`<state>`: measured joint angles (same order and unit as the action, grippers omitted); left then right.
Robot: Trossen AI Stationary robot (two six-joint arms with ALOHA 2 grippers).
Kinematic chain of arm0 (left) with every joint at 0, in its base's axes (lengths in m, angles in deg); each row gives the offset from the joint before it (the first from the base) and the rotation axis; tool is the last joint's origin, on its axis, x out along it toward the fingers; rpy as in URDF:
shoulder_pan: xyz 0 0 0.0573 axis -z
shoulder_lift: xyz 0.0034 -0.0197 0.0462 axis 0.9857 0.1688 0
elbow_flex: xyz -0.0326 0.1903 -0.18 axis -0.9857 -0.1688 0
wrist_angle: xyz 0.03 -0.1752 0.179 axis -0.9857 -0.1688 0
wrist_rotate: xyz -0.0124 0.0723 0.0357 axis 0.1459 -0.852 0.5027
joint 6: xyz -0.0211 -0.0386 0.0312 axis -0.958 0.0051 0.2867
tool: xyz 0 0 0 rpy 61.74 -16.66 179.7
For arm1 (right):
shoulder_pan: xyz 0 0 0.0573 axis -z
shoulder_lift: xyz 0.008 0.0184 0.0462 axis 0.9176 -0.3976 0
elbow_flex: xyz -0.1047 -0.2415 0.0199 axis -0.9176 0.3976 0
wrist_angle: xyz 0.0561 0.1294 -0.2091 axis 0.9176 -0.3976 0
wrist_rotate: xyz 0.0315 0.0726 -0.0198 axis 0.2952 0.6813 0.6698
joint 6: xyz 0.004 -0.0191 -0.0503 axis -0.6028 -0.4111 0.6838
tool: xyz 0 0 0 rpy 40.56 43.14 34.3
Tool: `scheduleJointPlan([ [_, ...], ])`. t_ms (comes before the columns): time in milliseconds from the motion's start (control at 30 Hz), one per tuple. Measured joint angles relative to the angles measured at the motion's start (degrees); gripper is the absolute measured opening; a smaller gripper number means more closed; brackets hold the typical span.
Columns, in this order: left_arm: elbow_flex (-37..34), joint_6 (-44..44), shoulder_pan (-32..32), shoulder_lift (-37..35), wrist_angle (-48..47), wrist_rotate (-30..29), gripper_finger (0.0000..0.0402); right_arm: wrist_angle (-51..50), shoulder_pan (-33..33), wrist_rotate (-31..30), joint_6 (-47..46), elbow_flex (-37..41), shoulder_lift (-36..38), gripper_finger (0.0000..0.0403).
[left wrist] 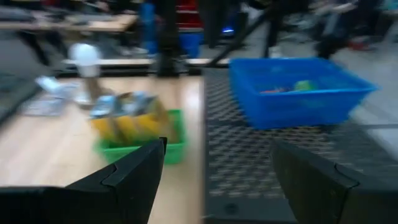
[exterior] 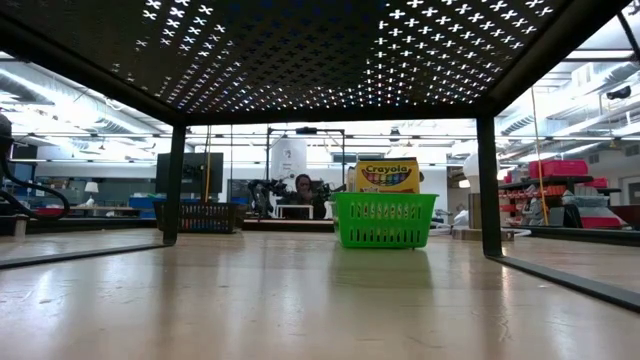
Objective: Pick & Place Office Desk Supplies
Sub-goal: Put the blue bin with the spring keychains on the shelf
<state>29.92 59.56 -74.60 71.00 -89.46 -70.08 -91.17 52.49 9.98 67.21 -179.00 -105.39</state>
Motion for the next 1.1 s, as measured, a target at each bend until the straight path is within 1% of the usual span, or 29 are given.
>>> scheduleJointPlan([
  [33, 0.0, -1.0, 0.1, 0.6, 0.6, 1.6, 0.0303, 0.0, -1.0, -1.4, -0.8, 0.0, 0.0, 0.0000],
  [100, 0.0, -2.3, 1.2, 1.9, 1.0, 2.8, 0.0303, 0.2, -3.0, -3.7, -2.8, 0.0, 0.0, 0.0000],
  [200, 0.0, -3.6, 4.2, 4.6, 4.1, 3.2, 0.0303, 0.0, -5.9, -4.2, -6.6, 0.0, 0.0, 0.0000],
  [267, 0.0, -4.6, 6.4, 7.1, 6.4, 4.1, 0.0303, -1.0, -7.5, -2.3, -9.4, 0.0, 0.0, 0.0000],
  [433, 0.0, -8.1, 11.7, 13.9, 15.8, 5.0, 0.0303, -3.1, -9.9, 2.7, -17.8, 1.7, 0.0, 0.0000],
  [533, 0.1, -9.6, 13.9, 18.3, 20.6, 5.6, 0.0303, -4.6, -10.7, 4.2, -21.6, 3.3, 0.1, 0.0000],
  [567, 0.5, -9.9, 14.4, 19.7, 20.9, 5.6, 0.0303, -4.6, -10.9, 4.6, -22.4, 4.0, 0.1, 0.0000],
  [667, 2.6, -10.2, 15.7, 24.6, 22.1, 4.7, 0.0303, -3.7, -11.2, 4.9, -24.0, 5.9, 0.0, 0.0000],
  [833, 7.1, -8.2, 16.9, 33.3, 21.9, 1.8, 0.0303, 4.3, -11.2, 5.5, -23.3, 9.7, 0.0, 0.0000],
  [900, 8.8, -7.5, 17.0, 36.1, 22.0, 1.5, 0.0303, 5.7, -11.2, 5.4, -22.9, 10.1, 0.0, 0.0000],
  [1100, 13.0, -5.6, 17.0, 41.4, 22.0, 2.1, 0.0303, 6.6, -11.2, 4.5, -23.4, 10.1, 0.0, 0.0000],
])
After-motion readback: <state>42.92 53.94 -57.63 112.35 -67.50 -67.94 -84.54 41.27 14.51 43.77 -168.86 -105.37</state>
